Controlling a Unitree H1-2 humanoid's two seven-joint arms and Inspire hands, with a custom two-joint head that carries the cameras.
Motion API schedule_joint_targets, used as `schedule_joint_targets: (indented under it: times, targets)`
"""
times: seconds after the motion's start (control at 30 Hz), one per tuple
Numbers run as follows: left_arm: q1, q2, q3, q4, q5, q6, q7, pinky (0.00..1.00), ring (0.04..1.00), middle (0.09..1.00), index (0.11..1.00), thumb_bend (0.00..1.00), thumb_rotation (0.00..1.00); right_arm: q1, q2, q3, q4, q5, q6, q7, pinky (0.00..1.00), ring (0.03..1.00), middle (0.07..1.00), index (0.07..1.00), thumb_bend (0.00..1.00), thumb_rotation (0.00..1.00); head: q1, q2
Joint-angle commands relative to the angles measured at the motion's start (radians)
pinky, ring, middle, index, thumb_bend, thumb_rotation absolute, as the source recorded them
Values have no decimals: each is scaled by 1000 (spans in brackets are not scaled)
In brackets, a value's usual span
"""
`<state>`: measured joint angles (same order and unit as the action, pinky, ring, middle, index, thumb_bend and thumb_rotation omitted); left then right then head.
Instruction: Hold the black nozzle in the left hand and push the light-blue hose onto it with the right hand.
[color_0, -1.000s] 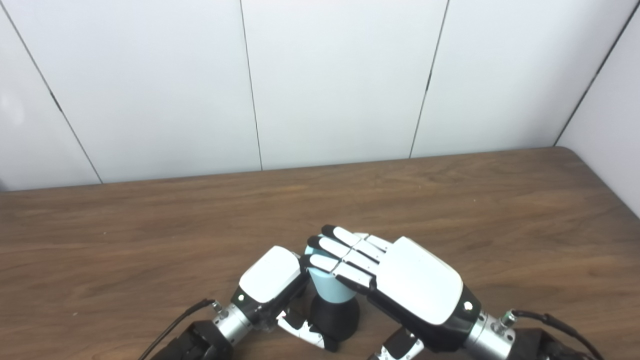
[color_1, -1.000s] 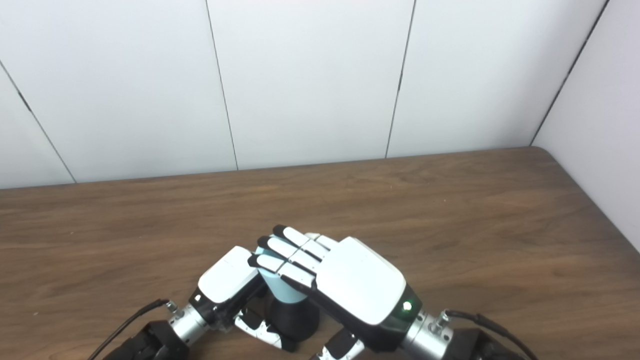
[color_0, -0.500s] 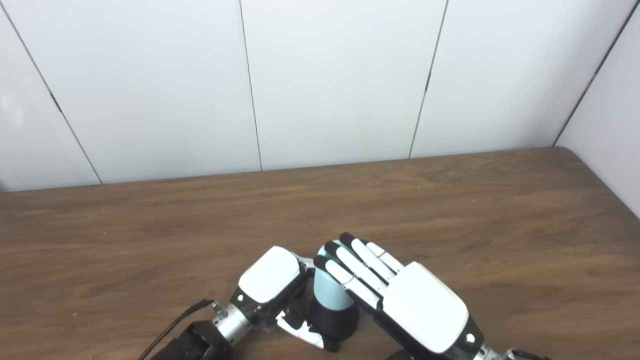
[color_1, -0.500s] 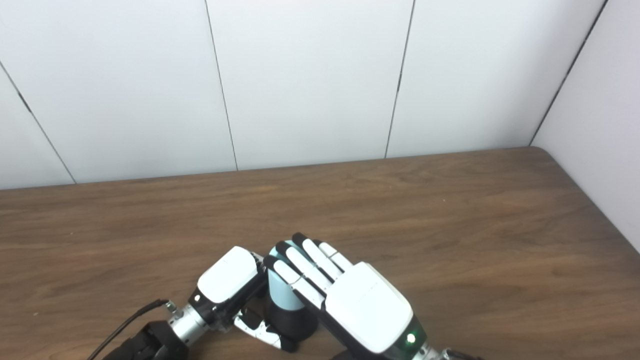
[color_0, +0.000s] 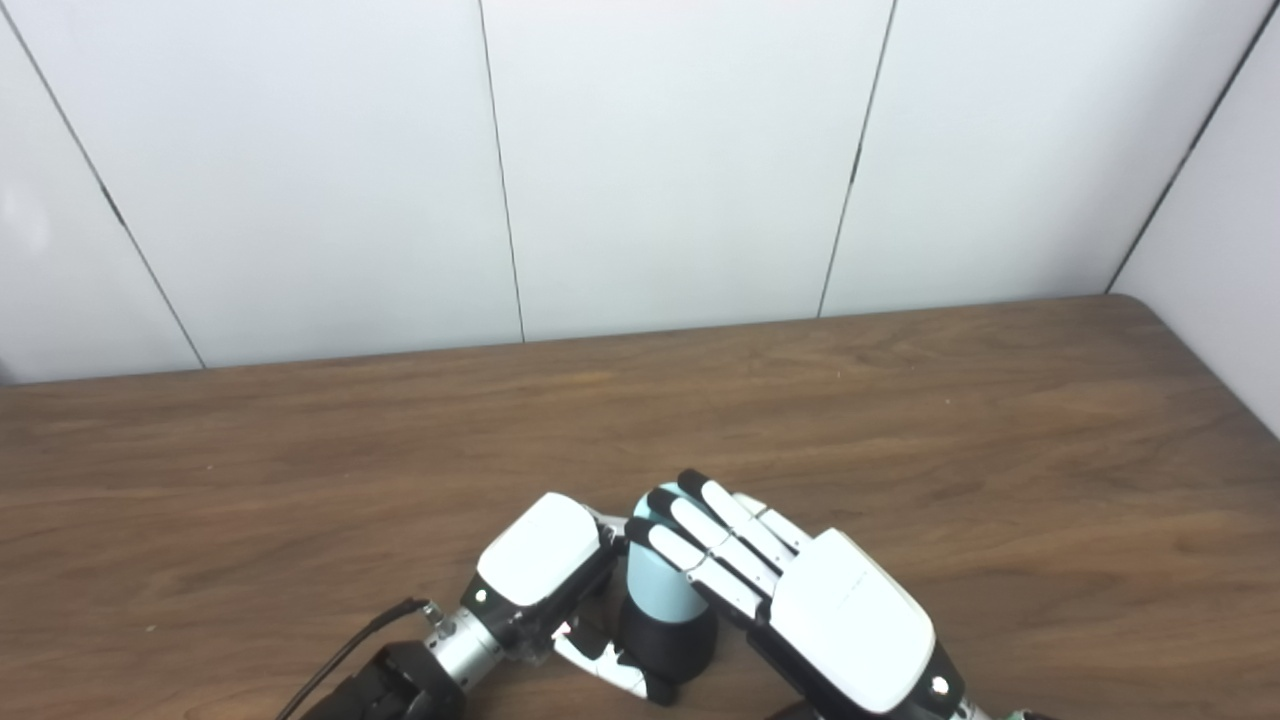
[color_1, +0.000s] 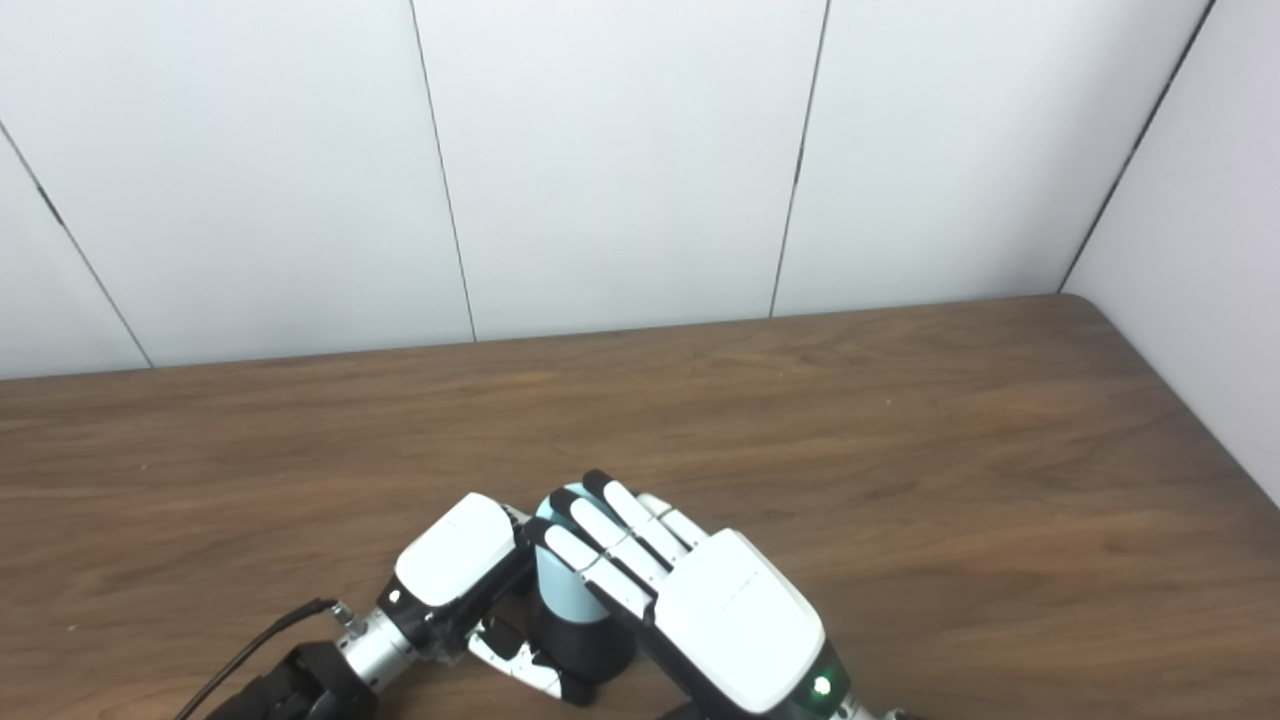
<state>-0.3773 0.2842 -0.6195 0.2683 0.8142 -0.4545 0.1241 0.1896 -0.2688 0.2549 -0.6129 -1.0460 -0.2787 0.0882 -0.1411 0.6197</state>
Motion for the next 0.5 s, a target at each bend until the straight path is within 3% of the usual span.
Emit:
schedule_joint_targets:
  times: [0.0, 0.1, 0.47]
  targets:
    - [57, 2, -43, 68, 26, -7, -52, 305, 399, 493, 521, 499, 0, -2, 16, -4, 1, 39, -16, -16, 965, 996, 997, 988, 762, 730, -1, 0]
    - [52, 2, -52, 79, 18, -14, -30, 294, 392, 489, 527, 498, 0, -19, 48, -19, 6, 82, 4, -24, 997, 1000, 1000, 999, 914, 694, 1, -5]
    - [52, -1, -51, 77, 27, -7, -42, 293, 382, 488, 539, 496, 0, -54, 119, -101, 52, 74, 63, -48, 1000, 1000, 1000, 1000, 995, 795, 3, -9]
